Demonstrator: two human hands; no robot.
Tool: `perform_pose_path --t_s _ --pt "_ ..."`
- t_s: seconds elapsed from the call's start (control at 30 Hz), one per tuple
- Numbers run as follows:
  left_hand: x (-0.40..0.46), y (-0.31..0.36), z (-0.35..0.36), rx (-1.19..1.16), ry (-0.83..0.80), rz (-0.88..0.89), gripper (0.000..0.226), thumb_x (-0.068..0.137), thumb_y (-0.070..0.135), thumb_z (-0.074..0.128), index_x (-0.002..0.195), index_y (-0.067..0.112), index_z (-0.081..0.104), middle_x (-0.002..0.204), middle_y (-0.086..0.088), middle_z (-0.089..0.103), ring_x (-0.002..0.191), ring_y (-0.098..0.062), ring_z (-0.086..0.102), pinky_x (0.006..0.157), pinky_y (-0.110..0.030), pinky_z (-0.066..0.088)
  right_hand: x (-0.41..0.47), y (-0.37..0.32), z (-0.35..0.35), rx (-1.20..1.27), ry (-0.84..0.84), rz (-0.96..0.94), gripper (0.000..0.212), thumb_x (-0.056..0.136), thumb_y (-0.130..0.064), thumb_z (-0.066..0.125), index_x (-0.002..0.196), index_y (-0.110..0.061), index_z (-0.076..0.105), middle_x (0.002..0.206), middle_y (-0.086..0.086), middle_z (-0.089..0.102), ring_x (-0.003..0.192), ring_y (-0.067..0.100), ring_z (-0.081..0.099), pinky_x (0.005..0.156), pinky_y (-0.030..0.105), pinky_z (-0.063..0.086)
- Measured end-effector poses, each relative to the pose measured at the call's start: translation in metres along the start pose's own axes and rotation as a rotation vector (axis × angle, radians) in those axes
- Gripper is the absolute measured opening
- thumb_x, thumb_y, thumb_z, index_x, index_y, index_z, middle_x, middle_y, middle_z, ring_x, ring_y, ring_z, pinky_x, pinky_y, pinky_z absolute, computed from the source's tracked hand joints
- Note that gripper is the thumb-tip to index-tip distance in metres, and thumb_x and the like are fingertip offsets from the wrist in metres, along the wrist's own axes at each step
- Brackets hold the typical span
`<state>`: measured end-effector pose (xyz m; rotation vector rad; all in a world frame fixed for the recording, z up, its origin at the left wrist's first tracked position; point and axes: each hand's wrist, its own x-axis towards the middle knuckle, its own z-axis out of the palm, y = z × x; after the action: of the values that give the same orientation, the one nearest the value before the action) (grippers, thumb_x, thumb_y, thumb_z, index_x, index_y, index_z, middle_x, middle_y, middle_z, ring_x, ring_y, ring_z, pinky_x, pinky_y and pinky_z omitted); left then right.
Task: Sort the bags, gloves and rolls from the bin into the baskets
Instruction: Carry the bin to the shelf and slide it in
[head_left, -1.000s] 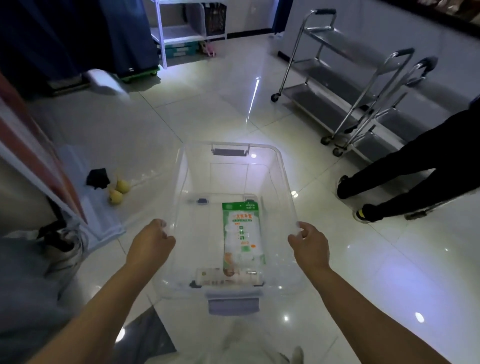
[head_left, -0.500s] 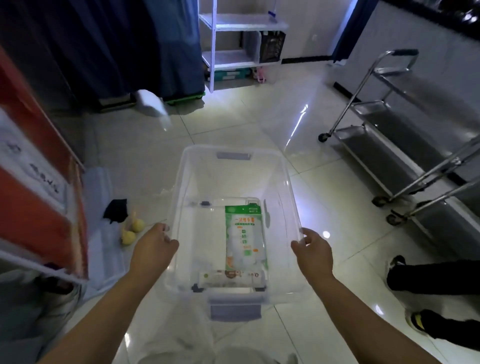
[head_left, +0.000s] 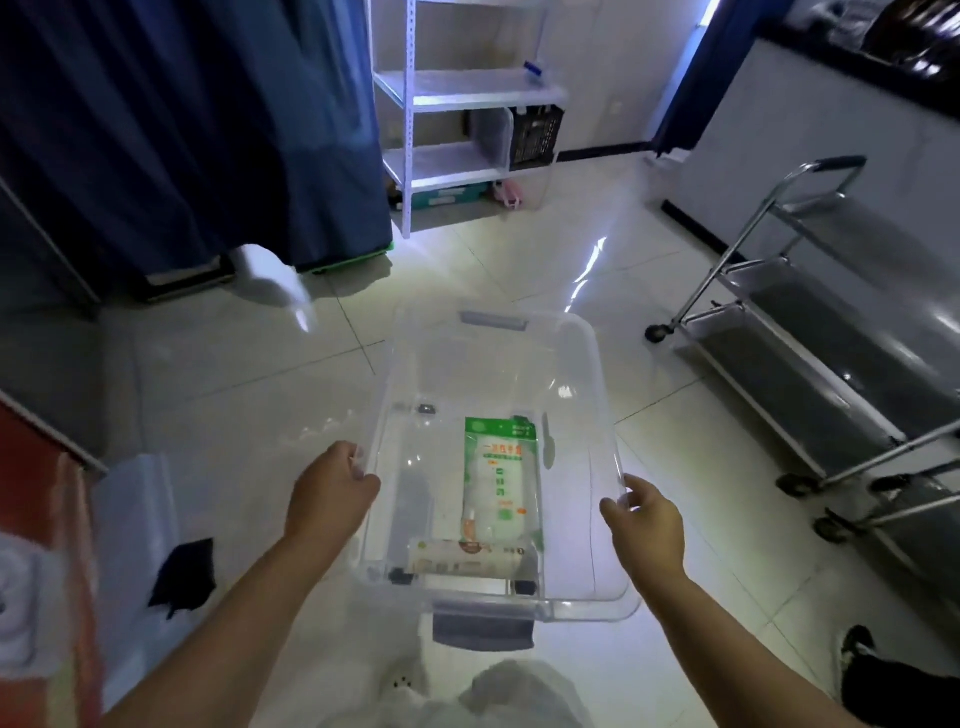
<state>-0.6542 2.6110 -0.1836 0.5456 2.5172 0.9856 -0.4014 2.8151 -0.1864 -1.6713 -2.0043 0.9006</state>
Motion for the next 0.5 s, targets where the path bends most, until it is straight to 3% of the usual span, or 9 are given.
perform_pose_path --t_s 0.1,0.3,0.4,0.5 --pt "0.064 0.024 0.007 0.016 -0.005 0.022 0.043 0.078 0.018 0.059 0.121 0.014 0.054 0.09 0.004 0.057 0.078 -0.017 0.055 0.064 -0.026 0.039 0.051 -0.023 0.017 0.001 0.03 0.014 0.043 0.08 -0.018 0.063 0.123 -0.017 0.058 0.082 -0.006 0.061 0.071 0.012 0.059 0.066 0.028 0.049" --pt "0.184 0.065 0.039 0.027 -0.045 0.027 0.028 0.076 0.019 0.061 0.105 0.017 0.058 0.075 0.007 0.058 0.063 -0.006 0.052 0.049 -0.023 0.035 0.169 -0.055 0.056 -0.034 0.01 0.008 0.041 0.081 -0.015 0.063 0.122 -0.015 0.059 0.073 -0.009 0.057 0.063 0.011 0.056 0.053 0.022 0.044" --pt "0.259 0.096 0.057 0.048 -0.058 0.023 0.012 0.076 0.019 0.06 0.088 0.02 0.057 0.071 0.003 0.058 0.059 -0.01 0.052 0.048 -0.024 0.038 0.245 -0.075 0.082 0.003 -0.006 0.017 0.041 0.081 -0.014 0.063 0.122 -0.013 0.058 0.074 -0.01 0.056 0.062 0.009 0.055 0.052 0.022 0.042" --pt "0.338 0.136 0.068 0.073 -0.06 -0.009 0.011 0.076 0.019 0.06 0.085 0.018 0.054 0.073 0.003 0.058 0.063 -0.012 0.053 0.052 -0.024 0.038 0.332 -0.112 0.105 0.014 -0.064 0.03 0.041 0.082 -0.013 0.063 0.123 -0.012 0.057 0.07 -0.009 0.055 0.06 0.011 0.056 0.049 0.021 0.043"
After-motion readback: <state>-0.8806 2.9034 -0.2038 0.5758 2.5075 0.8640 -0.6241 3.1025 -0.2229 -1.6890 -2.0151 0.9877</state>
